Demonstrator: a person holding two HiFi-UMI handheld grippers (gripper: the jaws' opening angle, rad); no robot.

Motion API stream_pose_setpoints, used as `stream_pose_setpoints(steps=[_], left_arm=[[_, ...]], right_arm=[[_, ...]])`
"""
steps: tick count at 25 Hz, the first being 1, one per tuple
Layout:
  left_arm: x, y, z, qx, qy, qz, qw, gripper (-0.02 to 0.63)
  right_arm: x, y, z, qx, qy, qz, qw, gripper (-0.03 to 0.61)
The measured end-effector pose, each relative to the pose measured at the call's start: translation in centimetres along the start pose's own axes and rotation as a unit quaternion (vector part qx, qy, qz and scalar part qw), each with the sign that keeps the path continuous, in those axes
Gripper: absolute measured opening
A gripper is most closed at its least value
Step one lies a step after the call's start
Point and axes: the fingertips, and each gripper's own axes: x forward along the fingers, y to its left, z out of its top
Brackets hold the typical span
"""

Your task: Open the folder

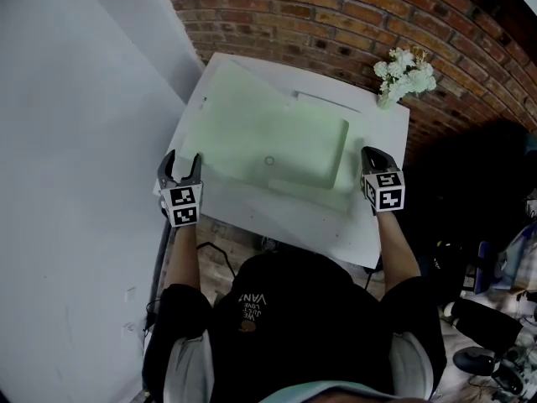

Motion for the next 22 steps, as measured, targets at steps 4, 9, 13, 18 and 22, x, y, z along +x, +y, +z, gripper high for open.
stream_pose_setpoints(steps=[4, 9, 13, 18, 22], left_arm=[[-0.9, -0.1, 1.7, 0.002, -0.021, 0.005, 0.9998, 0.258], [-1.9, -0.3, 3.4, 0.005, -0.041, 0.008, 0.9991, 0.258], [-2.8, -0.3, 5.0, 0.009, -0.061, 0.011, 0.998, 0.258], [-3.8, -1.0, 7.1, 0.014, -0.088, 0.006, 0.996, 0.258], [-4.2, -2.2, 8.9, 0.016, -0.109, -0.012, 0.9938, 0.258]], right_arm=[[-0.8, 0.2, 0.9, 0.003, -0.02, 0.005, 1.0, 0.0], [-1.5, 0.5, 2.0, 0.007, -0.041, 0.01, 0.999, 0.0], [-2.1, 0.8, 2.8, 0.008, -0.056, 0.015, 0.998, 0.0], [-2.8, 1.2, 3.4, 0.016, -0.072, 0.02, 0.997, 0.0], [-3.7, 1.6, 4.3, 0.022, -0.088, 0.025, 0.996, 0.0]])
